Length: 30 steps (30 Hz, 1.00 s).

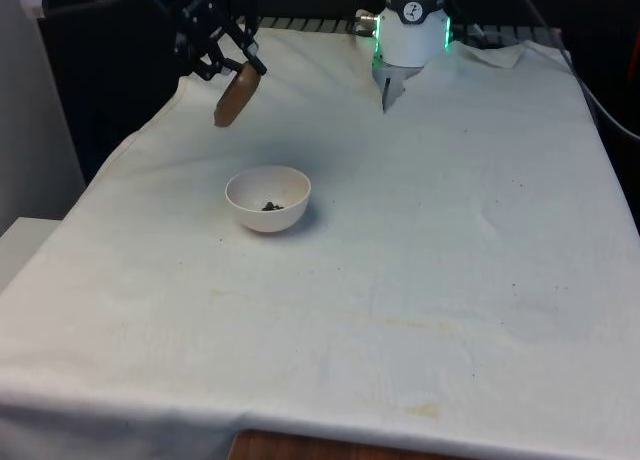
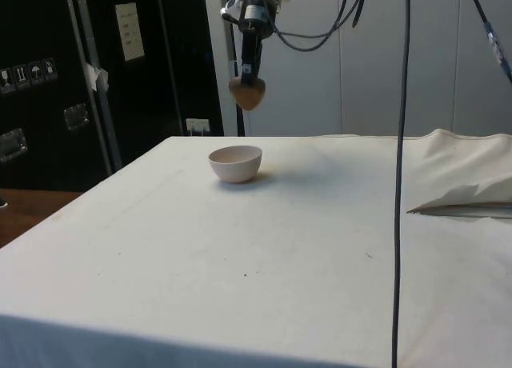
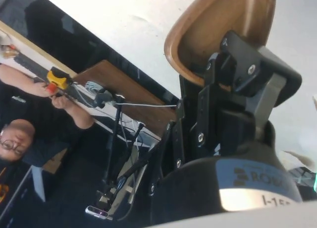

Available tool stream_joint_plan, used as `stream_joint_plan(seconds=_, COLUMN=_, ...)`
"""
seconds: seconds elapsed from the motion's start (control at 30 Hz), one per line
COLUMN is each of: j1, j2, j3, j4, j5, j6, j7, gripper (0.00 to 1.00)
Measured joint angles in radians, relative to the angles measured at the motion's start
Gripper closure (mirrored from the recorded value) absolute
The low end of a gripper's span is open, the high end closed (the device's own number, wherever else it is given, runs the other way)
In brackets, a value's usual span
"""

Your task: Pour the coffee beans from the cup into the bowl.

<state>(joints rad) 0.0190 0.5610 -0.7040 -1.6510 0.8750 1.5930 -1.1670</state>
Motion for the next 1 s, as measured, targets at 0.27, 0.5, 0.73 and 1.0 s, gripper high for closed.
stream_joint_plan(seconds=0.27, j1=0.001, j2=0.0, j3=0.0, j4=0.013, j5=-0.045, j6=0.003, j7=-0.027, gripper=0.98)
stream_joint_plan(seconds=0.5, j1=0.004, j2=0.0, j3=0.0, j4=0.025, j5=-0.08, j6=0.008, j7=-0.036, gripper=0.98)
stream_joint_plan(seconds=0.73, j1=0.012, j2=0.001, j3=0.005, j4=0.026, j5=-0.102, j6=0.037, j7=-0.031, gripper=0.98)
stream_joint_plan(seconds=1.0, j1=0.023, j2=0.003, j3=0.022, j4=0.035, j5=-0.14, j6=0.079, j7=0.0, gripper=0.98)
